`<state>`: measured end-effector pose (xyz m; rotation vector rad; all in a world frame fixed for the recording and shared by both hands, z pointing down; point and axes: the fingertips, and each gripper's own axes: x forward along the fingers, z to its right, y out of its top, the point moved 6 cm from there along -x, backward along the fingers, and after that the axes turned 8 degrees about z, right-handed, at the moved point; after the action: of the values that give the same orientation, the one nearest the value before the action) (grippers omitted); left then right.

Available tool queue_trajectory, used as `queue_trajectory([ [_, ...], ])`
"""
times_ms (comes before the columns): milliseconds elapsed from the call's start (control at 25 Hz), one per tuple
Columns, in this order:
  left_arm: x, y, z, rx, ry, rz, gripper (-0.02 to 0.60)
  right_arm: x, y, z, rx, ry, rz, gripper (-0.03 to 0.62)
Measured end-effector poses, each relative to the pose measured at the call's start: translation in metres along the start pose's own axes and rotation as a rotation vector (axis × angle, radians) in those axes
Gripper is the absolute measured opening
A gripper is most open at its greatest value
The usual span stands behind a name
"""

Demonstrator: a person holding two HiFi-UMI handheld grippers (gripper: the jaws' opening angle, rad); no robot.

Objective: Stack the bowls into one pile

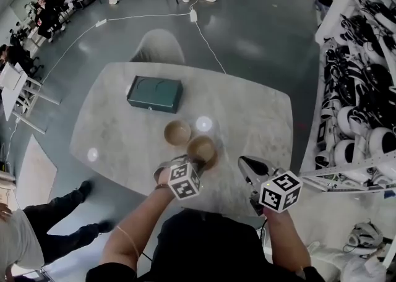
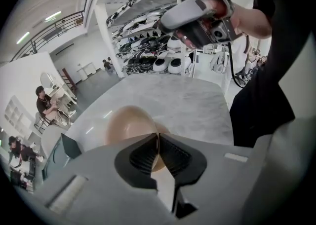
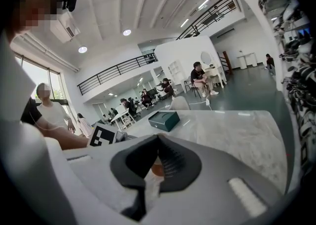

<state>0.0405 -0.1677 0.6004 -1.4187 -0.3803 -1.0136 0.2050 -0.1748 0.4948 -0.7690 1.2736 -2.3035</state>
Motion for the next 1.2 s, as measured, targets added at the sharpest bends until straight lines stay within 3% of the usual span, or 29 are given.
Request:
queue_trajectory([
  [480, 0.033, -0.014, 0.017, 0.155, -0.065, -0.131, 0.025, -0.013, -0.010, 0.006, 0.017, -0.018, 0.005, 0.003],
  [720, 0.033, -0.011, 0.017, 0.136, -0.088, -0.135, 0.037, -0.008, -0.007, 0.004, 0.025, 0.002, 0.016, 0.003],
  [920, 0.031, -0.012, 0.020, 0.098, -0.102, -0.134, 0.115, -0.004, -0.004, 0.002, 0.027, 0.027, 0.024, 0.003],
  [1040, 0.027, -0.010, 0.019, 0.081, -0.096, -0.117, 0.120, -0.003, -0.003, 0.001, 0.036, 0.038, 0.030, 0.003],
  [1200, 0.016, 0.000, 0.012, -0.014, -0.083, -0.055, 0.124, -0.006, 0.006, 0.003, 0.039, 0.048, 0.038, 0.003],
])
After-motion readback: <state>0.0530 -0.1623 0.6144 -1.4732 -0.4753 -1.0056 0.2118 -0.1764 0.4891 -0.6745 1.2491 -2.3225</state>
